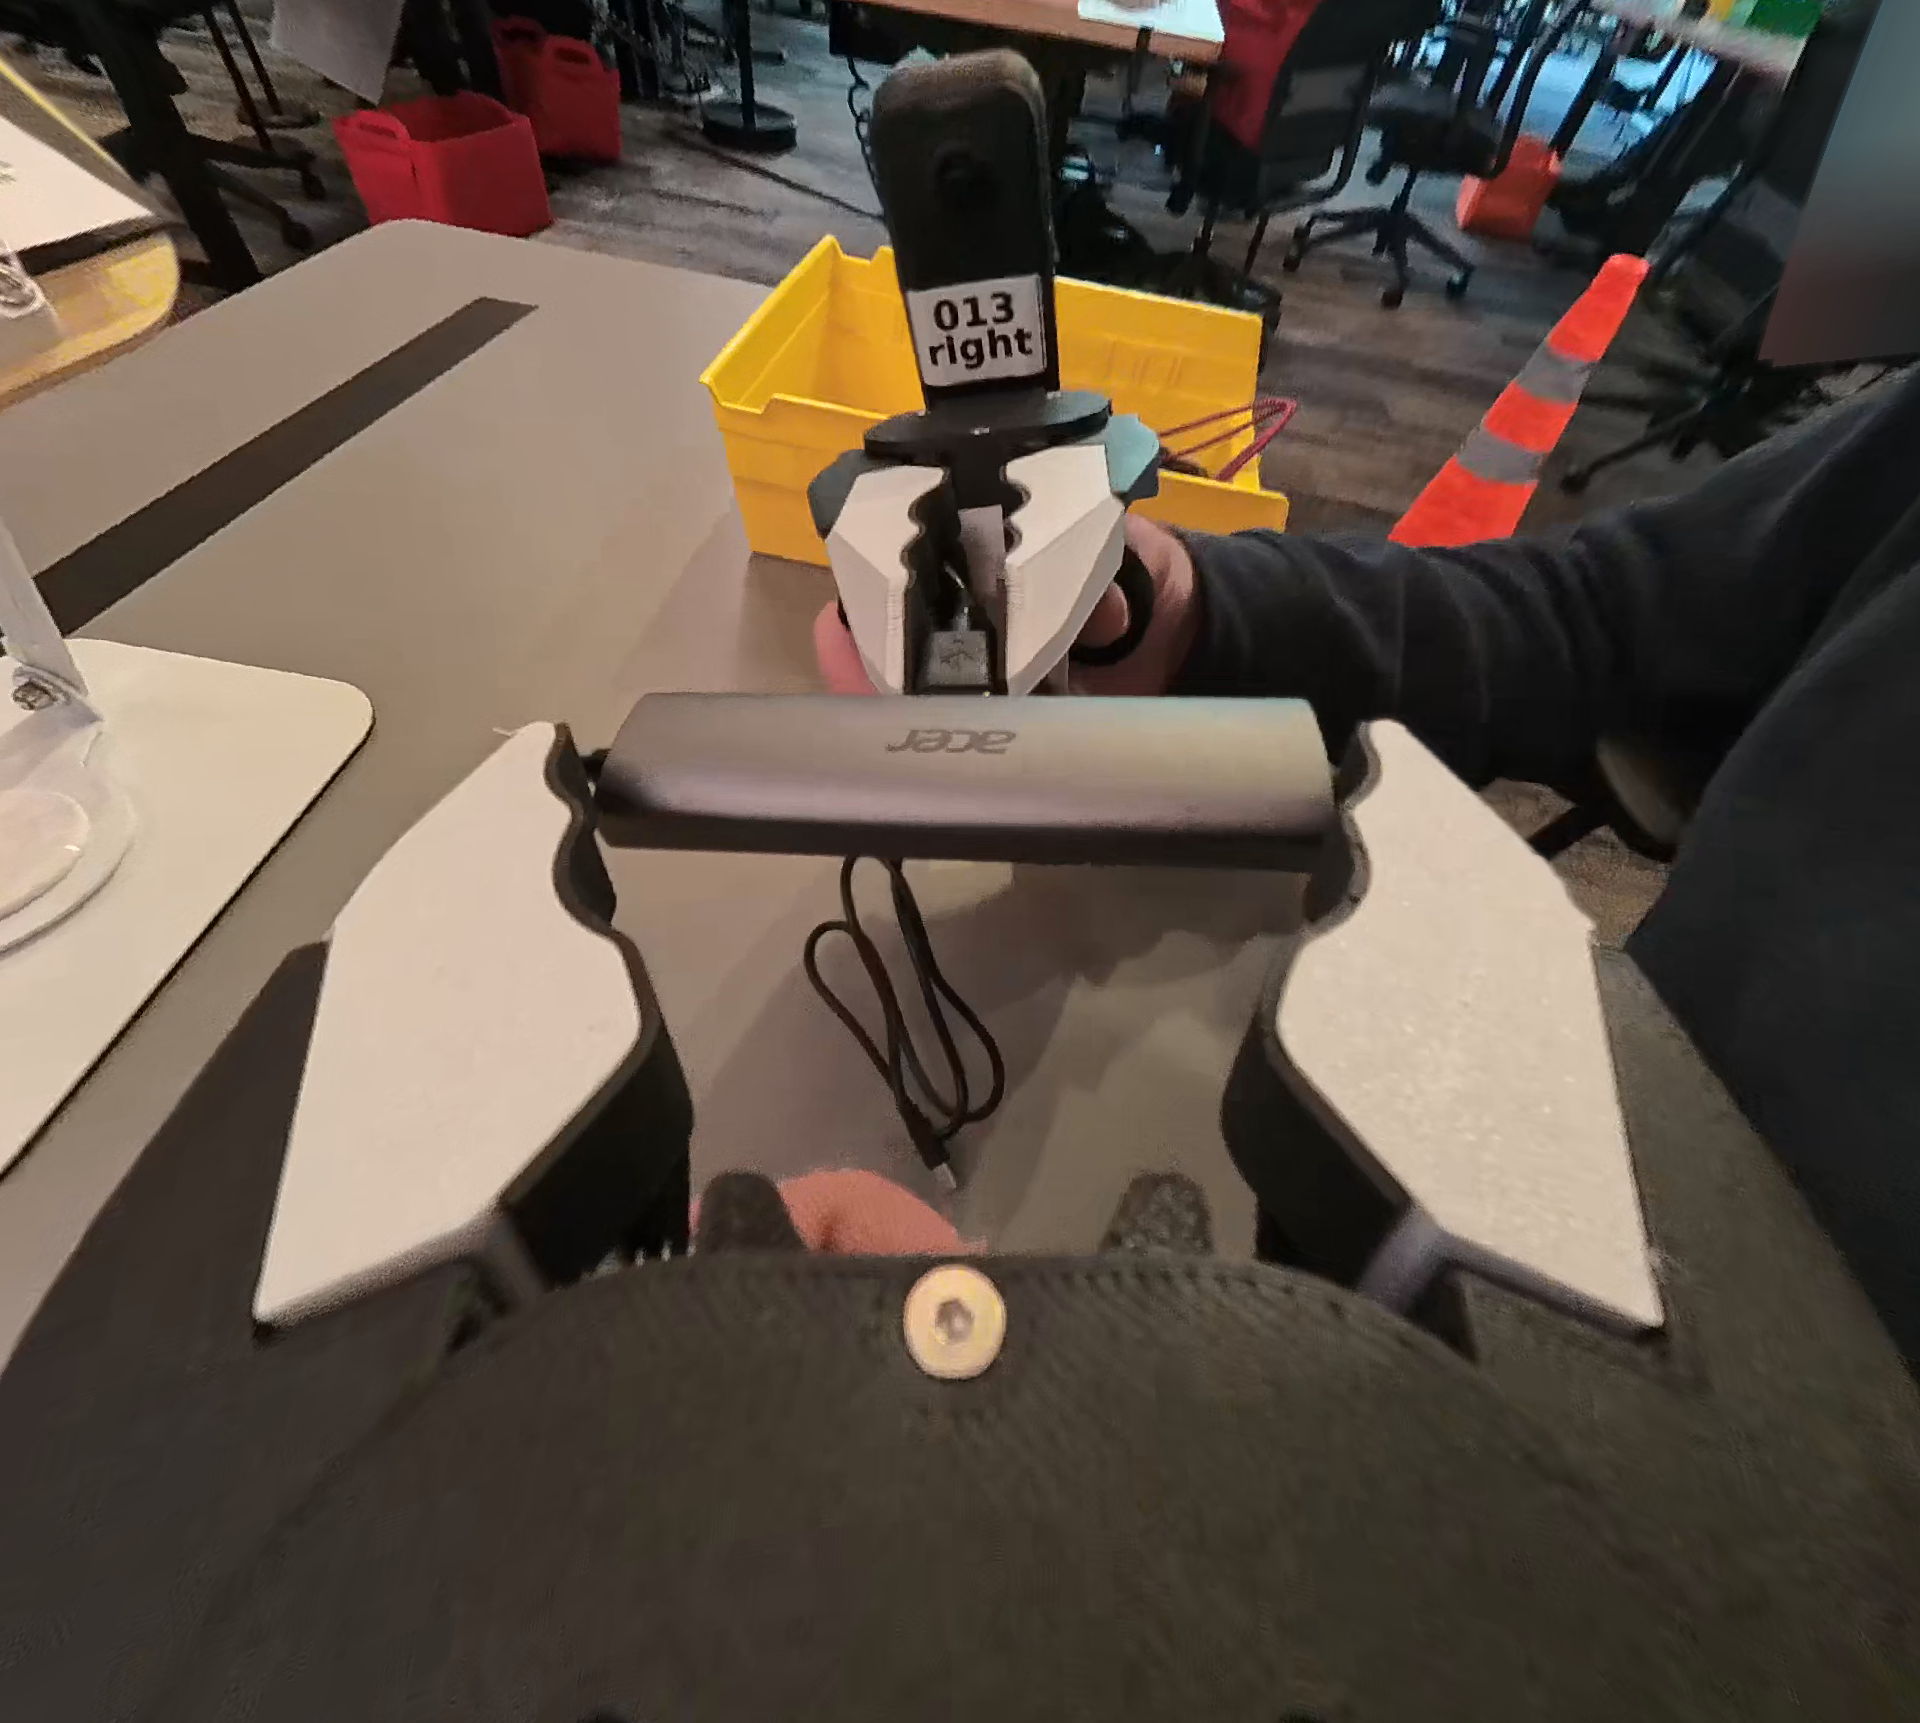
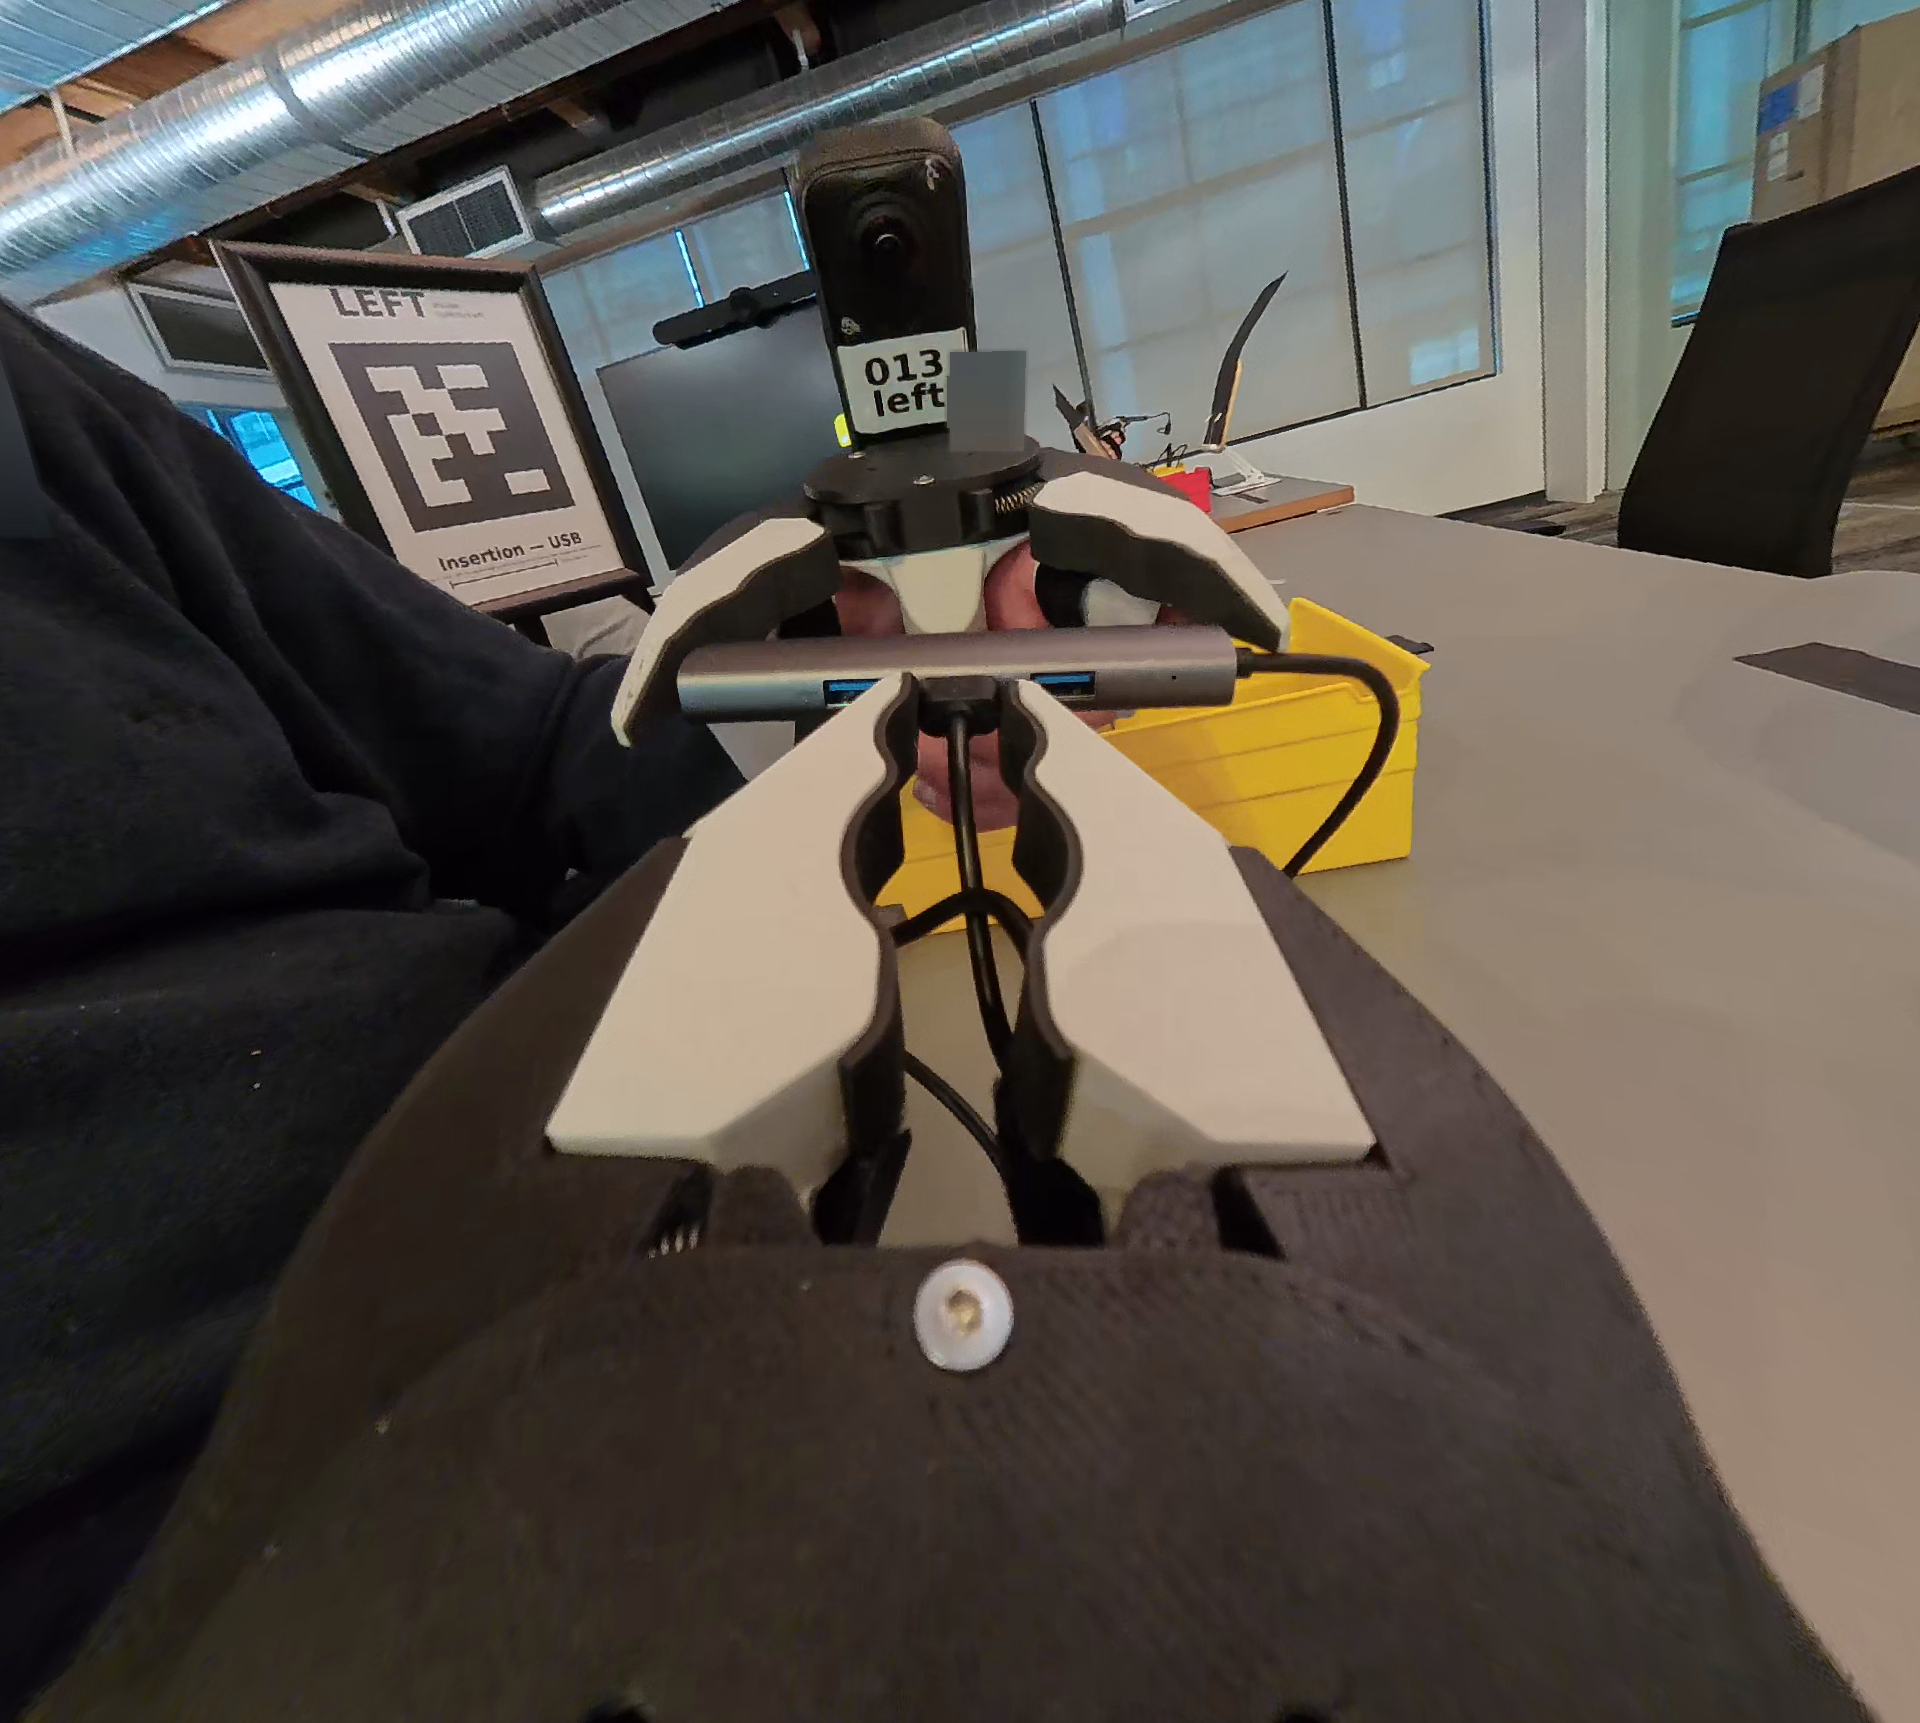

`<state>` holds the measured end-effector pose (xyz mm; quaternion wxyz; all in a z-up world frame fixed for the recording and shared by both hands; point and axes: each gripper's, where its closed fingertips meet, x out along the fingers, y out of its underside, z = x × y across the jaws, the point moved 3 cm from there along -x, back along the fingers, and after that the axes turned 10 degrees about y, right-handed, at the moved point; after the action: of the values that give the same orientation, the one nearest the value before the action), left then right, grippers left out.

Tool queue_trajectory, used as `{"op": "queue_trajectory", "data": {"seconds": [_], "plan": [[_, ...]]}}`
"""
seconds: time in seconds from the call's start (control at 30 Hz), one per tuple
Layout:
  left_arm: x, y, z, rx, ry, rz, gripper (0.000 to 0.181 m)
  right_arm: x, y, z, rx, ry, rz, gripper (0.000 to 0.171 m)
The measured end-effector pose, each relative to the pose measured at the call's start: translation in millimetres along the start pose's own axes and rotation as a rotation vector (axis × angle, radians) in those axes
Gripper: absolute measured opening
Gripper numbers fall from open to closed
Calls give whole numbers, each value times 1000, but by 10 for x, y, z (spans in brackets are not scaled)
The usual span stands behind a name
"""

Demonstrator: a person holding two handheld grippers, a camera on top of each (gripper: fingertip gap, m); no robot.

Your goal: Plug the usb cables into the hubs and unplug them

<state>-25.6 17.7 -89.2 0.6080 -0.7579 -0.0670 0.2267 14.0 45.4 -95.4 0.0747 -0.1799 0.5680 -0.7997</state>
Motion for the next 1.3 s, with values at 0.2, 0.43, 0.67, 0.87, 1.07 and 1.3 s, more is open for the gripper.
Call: {"op": "queue_trajectory", "data": {"seconds": [0.2,0.43,0.67,0.87,1.07,1.3], "plan": [[14,24,13,24,-16,41,134,4,1,2,13,-14,-12,12],[30,92,-15,30,8,151,133,3,40,17,-29,-9,26,12],[34,147,-6,43,45,392,134,44,106,17,-105,13,105,12],[51,248,27,62,55,577,134,95,156,6,-122,36,111,12],[71,262,78,80,13,595,134,80,158,-32,-116,65,107,12],[70,226,88,124,-10,584,142,84,96,-52,-72,82,51,12]]}}
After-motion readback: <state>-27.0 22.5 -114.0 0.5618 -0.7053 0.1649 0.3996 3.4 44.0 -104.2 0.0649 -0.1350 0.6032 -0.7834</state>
